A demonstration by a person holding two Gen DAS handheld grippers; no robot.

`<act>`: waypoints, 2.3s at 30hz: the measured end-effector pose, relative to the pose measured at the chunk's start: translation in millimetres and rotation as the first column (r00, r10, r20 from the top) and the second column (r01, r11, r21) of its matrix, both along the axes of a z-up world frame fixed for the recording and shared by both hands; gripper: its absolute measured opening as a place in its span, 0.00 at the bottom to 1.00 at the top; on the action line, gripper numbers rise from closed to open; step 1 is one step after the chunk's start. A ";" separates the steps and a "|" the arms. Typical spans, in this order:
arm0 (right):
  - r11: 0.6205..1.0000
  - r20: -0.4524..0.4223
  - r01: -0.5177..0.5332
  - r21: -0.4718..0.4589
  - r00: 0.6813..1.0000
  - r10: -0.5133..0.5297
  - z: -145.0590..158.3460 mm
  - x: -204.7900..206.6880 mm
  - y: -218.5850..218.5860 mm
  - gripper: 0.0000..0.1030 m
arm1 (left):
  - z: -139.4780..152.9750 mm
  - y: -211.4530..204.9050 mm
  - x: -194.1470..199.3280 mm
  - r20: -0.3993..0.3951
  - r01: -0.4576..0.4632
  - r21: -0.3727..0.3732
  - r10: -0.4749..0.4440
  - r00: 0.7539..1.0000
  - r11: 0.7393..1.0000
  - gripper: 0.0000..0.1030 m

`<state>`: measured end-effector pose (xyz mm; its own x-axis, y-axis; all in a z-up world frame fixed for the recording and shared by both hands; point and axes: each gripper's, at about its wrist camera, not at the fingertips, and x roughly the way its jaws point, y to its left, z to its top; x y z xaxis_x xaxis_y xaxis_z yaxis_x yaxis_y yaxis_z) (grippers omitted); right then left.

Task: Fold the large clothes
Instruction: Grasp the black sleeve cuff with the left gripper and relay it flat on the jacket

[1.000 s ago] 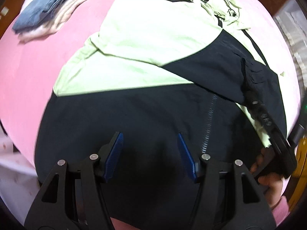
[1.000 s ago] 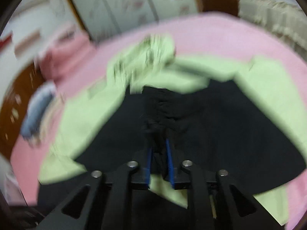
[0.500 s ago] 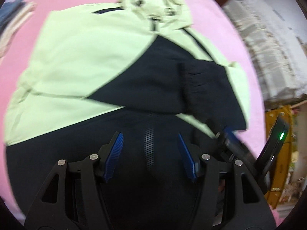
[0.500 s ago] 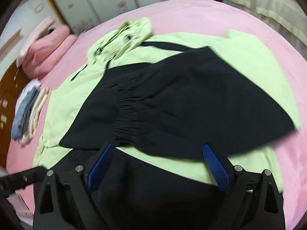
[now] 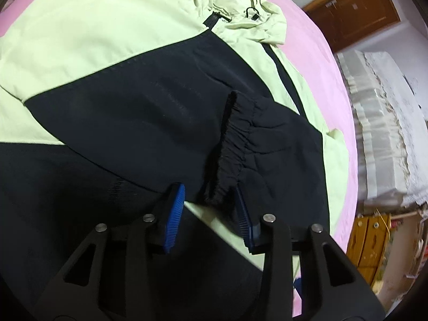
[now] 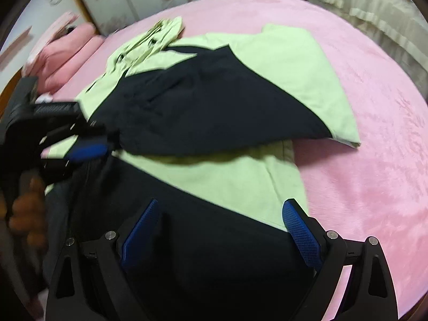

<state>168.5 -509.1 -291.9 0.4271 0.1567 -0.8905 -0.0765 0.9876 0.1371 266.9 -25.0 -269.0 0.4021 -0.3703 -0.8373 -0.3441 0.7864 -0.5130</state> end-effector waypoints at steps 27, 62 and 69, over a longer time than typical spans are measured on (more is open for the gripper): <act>0.993 0.150 -0.016 -0.115 0.988 0.033 -12.4 72.6 -58.0 0.92 | 167.1 -35.5 154.9 0.495 -0.036 -0.098 0.081 0.865 0.994 0.06; 0.910 -0.009 0.342 0.233 0.937 -0.349 -16.2 91.3 -95.6 0.41 | 0.0 132.3 49.9 -0.023 -0.190 0.289 0.205 0.978 0.938 0.07; 0.934 -0.085 0.343 0.099 0.938 -0.335 2.3 74.5 -86.1 0.41 | -3.2 147.7 36.0 -0.029 -0.230 0.325 0.253 0.967 0.917 0.14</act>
